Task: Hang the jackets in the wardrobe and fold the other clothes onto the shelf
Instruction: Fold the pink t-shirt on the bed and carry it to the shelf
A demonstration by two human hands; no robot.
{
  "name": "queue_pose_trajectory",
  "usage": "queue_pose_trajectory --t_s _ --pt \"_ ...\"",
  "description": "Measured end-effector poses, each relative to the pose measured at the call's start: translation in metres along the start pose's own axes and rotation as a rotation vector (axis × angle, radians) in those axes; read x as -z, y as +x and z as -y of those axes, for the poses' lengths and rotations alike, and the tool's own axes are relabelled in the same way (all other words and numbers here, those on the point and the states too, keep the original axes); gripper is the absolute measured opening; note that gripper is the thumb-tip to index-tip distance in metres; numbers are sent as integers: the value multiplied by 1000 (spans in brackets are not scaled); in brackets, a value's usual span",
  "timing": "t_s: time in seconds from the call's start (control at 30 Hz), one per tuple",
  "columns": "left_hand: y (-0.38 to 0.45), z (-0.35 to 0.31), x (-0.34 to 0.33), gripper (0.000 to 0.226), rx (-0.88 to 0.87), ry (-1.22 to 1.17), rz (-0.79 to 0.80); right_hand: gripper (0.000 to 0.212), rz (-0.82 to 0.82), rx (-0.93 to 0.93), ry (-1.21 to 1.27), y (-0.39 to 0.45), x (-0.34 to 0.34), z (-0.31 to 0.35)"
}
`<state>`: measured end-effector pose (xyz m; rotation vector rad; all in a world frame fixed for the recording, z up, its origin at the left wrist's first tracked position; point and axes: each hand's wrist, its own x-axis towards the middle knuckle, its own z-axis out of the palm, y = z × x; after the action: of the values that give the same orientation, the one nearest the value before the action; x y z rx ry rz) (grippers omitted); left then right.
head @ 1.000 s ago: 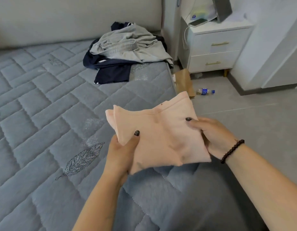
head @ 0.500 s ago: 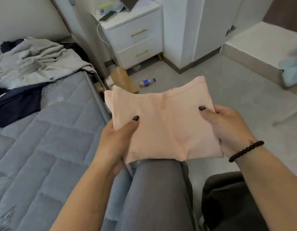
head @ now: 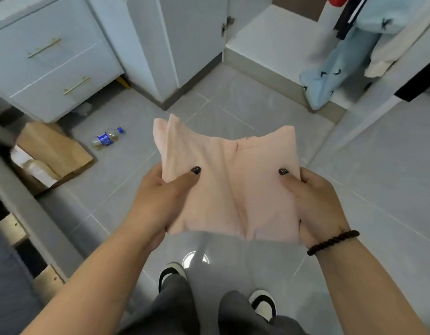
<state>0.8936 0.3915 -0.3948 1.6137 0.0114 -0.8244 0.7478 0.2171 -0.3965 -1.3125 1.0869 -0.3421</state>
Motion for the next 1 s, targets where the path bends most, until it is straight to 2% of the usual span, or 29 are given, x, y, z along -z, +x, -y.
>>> queue_pose_trajectory --t_s 0.17,0.27,0.53,0.63,0.73,0.83,0.97,1.0 --pt "-20 -73 -37 30 -4 37 55 14 -69 -57 7 -14 40 77" --pt "-45 -141 -57 27 -26 72 81 15 -85 -14 12 -31 63 140" --pt "-132 -327 -109 46 -191 203 163 15 -123 172 76 -95 123 316" --pt "-161 -381 -128 29 -272 225 155 11 -128 228 77 -121 150 374" --pt "-190 -426 -147 25 -333 214 175 11 -143 295 88 -144 178 426" --pt "-214 -461 -163 12 -383 190 197 11 -167 333 115 -165 198 464" --pt "-240 -502 -176 35 -432 207 229 12 -175 379 121 -189 215 505" --pt "-244 -509 -177 34 -437 205 219 11 -175 390 110 -193 217 514"
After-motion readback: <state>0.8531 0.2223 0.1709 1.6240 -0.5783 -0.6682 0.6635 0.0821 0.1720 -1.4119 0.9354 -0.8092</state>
